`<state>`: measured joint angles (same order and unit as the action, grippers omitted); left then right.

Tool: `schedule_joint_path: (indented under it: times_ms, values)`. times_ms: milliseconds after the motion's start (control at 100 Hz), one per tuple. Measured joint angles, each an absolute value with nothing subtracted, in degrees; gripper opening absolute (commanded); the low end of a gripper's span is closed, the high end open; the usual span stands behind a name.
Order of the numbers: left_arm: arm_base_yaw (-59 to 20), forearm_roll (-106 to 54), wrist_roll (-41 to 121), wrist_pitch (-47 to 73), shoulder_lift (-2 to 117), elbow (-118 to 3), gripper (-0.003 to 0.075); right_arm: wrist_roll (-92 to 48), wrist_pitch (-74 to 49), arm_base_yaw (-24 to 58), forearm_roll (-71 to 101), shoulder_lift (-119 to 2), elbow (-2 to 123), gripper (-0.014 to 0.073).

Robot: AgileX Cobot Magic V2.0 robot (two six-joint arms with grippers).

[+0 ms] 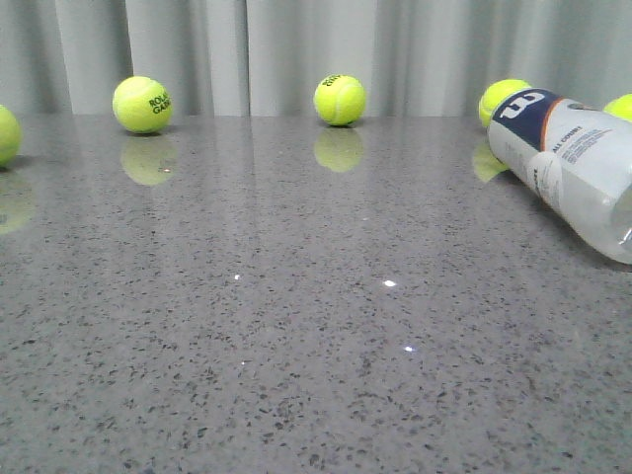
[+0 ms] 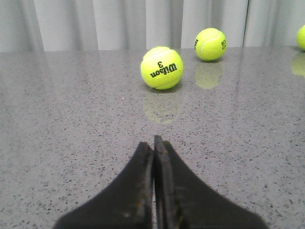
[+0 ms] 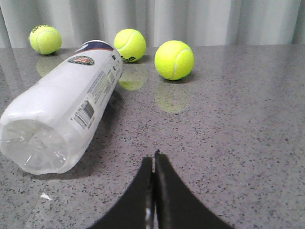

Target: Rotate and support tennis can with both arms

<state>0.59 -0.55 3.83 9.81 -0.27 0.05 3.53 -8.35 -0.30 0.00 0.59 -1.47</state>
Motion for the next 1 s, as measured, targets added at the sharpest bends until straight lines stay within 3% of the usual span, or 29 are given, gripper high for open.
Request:
schedule_joint_path:
  times_ms: [900, 1000]
  values:
    - [0.59, -0.55, 3.83, 9.81, -0.27, 0.05, -0.0019, 3.53, -5.56, -0.3, 0.0, 0.59, -1.47, -0.0062]
    - [0.59, -0.55, 3.83, 9.81, -0.27, 0.05, -0.0019, 3.53, -9.71, -0.3, 0.0, 0.59, -0.03, -0.0062]
